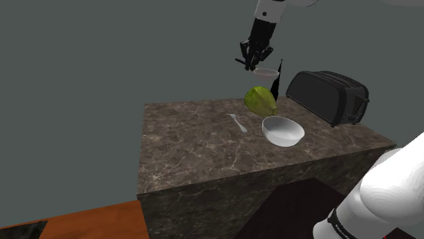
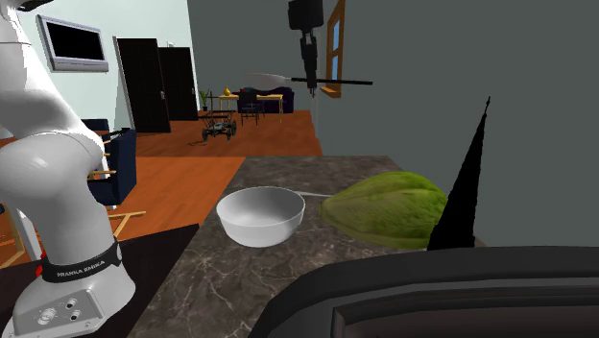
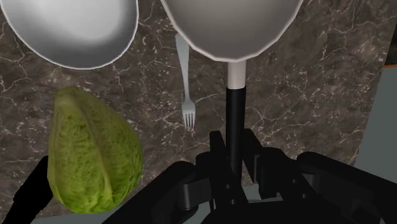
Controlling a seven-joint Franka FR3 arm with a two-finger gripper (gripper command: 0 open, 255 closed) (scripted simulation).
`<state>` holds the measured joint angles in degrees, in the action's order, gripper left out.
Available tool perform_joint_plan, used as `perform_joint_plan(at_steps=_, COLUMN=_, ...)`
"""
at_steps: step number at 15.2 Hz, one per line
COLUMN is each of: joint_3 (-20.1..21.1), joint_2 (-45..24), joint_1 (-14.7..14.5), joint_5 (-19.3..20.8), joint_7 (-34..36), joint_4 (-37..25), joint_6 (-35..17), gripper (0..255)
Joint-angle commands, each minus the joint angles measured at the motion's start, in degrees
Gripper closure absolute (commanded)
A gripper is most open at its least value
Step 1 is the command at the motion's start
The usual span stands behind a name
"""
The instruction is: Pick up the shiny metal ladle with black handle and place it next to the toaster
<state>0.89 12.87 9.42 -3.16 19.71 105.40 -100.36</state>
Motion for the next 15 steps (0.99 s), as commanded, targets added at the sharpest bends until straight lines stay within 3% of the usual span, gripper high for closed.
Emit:
perform_joint_plan(at_steps=1, joint_3=-1.4, joint_2=2.4, joint_1=0.8, joint_5=0.0, joint_7=-2.3, joint_4=2.2, joint_6=0.3, gripper=255)
perform_joint_plan(at_steps=15, joint_3=-13.3, joint_2=15.9, joint_1=7.1, joint_5=3.8, joint_7=-19.0, joint_4=13.2, joint_6=3.5, gripper=255)
